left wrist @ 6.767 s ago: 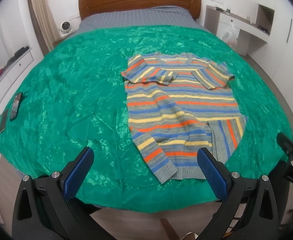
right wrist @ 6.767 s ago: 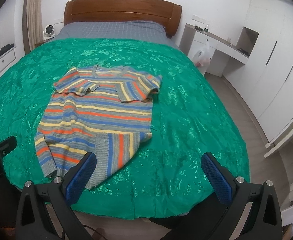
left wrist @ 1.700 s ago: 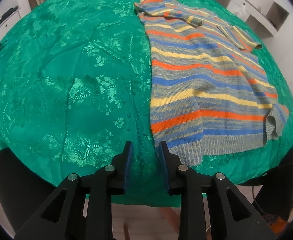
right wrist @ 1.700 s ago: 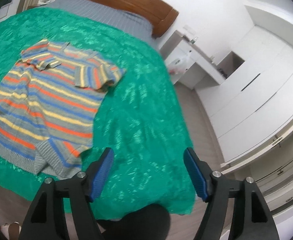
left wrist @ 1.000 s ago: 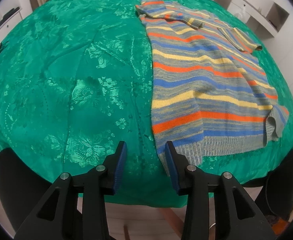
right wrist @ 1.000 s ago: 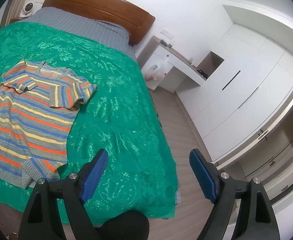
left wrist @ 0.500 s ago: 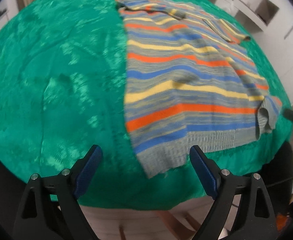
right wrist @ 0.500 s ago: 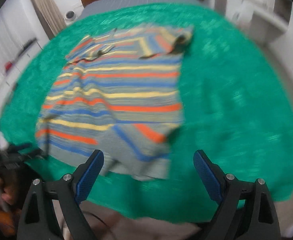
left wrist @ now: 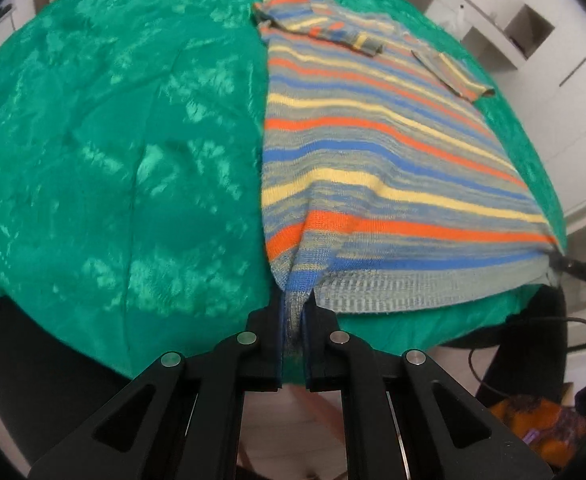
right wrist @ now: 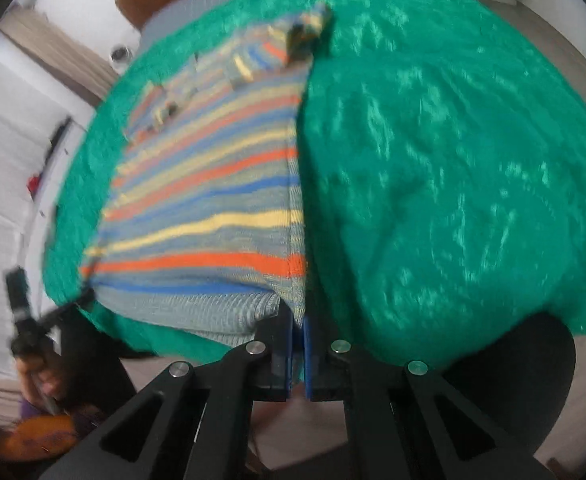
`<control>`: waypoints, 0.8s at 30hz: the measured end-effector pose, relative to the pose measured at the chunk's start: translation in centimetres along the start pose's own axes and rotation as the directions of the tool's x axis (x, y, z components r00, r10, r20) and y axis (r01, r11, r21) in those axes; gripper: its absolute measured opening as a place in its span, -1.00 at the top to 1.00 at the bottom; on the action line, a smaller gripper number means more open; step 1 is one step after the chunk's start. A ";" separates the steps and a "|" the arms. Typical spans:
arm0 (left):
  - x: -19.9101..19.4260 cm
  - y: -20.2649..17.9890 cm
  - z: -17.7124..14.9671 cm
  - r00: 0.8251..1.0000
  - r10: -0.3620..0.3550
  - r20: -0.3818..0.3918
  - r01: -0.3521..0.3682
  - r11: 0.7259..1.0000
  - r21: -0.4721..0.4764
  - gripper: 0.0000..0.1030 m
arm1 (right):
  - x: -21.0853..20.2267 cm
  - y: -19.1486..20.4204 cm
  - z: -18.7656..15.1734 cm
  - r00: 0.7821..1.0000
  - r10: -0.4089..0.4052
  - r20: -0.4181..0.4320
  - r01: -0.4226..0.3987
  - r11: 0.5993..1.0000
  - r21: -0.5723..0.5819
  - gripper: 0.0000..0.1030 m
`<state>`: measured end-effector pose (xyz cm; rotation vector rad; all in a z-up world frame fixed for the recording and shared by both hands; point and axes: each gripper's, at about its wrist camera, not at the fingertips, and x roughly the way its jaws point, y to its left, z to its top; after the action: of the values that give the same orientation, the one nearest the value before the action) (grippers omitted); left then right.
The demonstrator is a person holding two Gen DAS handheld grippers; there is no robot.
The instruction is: Fold small clothes
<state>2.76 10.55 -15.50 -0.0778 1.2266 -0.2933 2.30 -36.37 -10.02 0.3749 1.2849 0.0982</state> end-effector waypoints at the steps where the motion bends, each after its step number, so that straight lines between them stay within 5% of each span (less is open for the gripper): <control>1: 0.2 0.1 -0.2 1.000 0.031 -0.004 -0.031 0.999 0.017 0.92 | 0.7 0.0 -0.2 1.000 -0.009 -0.020 0.008 1.000 -0.002 0.94; 9: 3.8 1.3 0.5 0.993 0.107 -0.051 -0.108 0.994 -0.016 0.90 | 6.5 -1.4 -1.3 0.989 -0.075 -0.124 0.081 0.996 0.041 0.95; 14: 3.1 2.2 0.1 0.984 0.142 -0.104 -0.146 0.989 -0.036 0.65 | 6.0 -1.5 -1.1 0.987 -0.077 -0.139 0.083 0.996 0.038 0.88; 16: 1.9 2.8 -0.2 0.977 0.190 -0.100 -0.193 0.981 -0.026 0.57 | 5.3 -1.9 -1.0 0.980 -0.091 -0.174 0.097 0.995 0.024 0.29; 17: 0.9 3.2 -0.2 0.976 0.203 -0.078 -0.206 0.978 -0.029 0.45 | 4.8 -2.0 -1.2 0.976 -0.112 -0.184 0.116 0.993 0.013 0.24; 19: -1.2 4.1 0.0 0.972 0.234 -0.024 -0.235 0.971 -0.048 0.15 | 1.5 -2.1 0.1 0.968 -0.210 -0.140 0.204 0.977 -0.054 0.22; 21: -2.9 4.9 0.9 0.964 0.265 0.035 -0.262 0.962 -0.077 -0.14 | -2.5 -0.8 2.8 0.926 -0.376 0.000 0.370 0.910 -0.185 0.12; 23: -4.1 5.3 2.3 0.956 0.277 0.091 -0.267 0.957 -0.112 -0.17 | -5.5 1.4 6.4 0.902 -0.406 0.147 0.431 0.862 -0.267 -0.17; 24: -4.4 5.3 3.2 0.955 0.273 0.113 -0.259 0.958 -0.126 -0.21 | -6.2 2.7 8.3 0.908 -0.374 0.189 0.416 0.858 -0.302 -0.33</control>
<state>5.36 16.50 -11.57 -0.0248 1.1081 0.0147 8.72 -37.37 -1.58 -0.1817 1.1712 -0.0566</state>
